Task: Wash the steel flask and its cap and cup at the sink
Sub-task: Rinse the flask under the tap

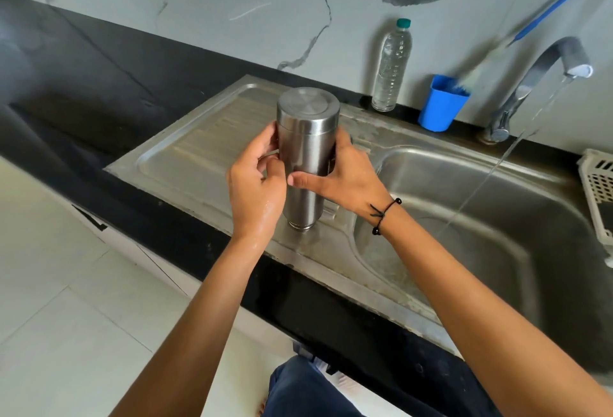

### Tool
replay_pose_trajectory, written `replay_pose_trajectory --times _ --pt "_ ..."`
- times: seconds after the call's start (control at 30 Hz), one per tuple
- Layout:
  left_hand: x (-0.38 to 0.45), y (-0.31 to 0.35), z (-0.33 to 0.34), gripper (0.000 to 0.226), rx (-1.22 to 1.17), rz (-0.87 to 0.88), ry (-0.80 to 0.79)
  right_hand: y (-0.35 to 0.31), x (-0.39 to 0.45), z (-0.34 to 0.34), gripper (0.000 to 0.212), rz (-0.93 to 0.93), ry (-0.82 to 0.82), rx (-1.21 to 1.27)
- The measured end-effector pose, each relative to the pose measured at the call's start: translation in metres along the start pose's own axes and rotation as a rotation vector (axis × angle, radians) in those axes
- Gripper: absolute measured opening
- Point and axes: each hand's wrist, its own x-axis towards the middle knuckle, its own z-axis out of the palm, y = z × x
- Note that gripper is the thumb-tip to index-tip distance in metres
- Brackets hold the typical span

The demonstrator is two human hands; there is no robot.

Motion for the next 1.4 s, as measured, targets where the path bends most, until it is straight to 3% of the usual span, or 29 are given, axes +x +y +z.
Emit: replay_pose_trajectory --times 0.17,0.37,0.5,0.63,0.83,0.97,1.1,1.27,1.4 --pt "-0.005 0.0 -0.004 0.044 0.057 0.001 0.041 0.001 -0.001 -0.002 0.086 0.029 -0.051 0.033" --pt "-0.028 0.001 -0.008 0.03 0.178 0.22 0.095 0.014 -0.01 -0.011 0.107 0.109 -0.188 0.111" --pt "-0.05 0.004 0.02 0.028 0.131 0.366 -0.058 0.038 -0.024 -0.027 0.1 0.197 -0.201 0.134" --pt "-0.056 0.007 0.064 0.031 0.091 0.401 -0.211 0.072 -0.04 -0.053 0.081 0.347 -0.08 0.209" --pt "-0.039 0.008 0.143 0.031 0.021 0.214 -0.408 0.14 -0.052 -0.114 0.045 0.53 0.128 -0.012" --pt "-0.024 0.017 0.196 0.03 -0.004 0.068 -0.522 0.185 -0.048 -0.159 0.025 0.633 0.39 -0.002" --pt "-0.009 0.011 0.245 0.028 -0.022 -0.031 -0.565 0.216 -0.023 -0.196 0.024 0.593 0.563 -0.063" --pt "0.008 0.0 0.292 0.025 -0.041 -0.102 -0.6 0.23 0.031 -0.227 0.043 0.501 0.521 -0.036" --pt "0.019 -0.01 0.313 0.026 -0.056 -0.133 -0.603 0.241 0.069 -0.232 0.065 0.483 0.321 0.043"
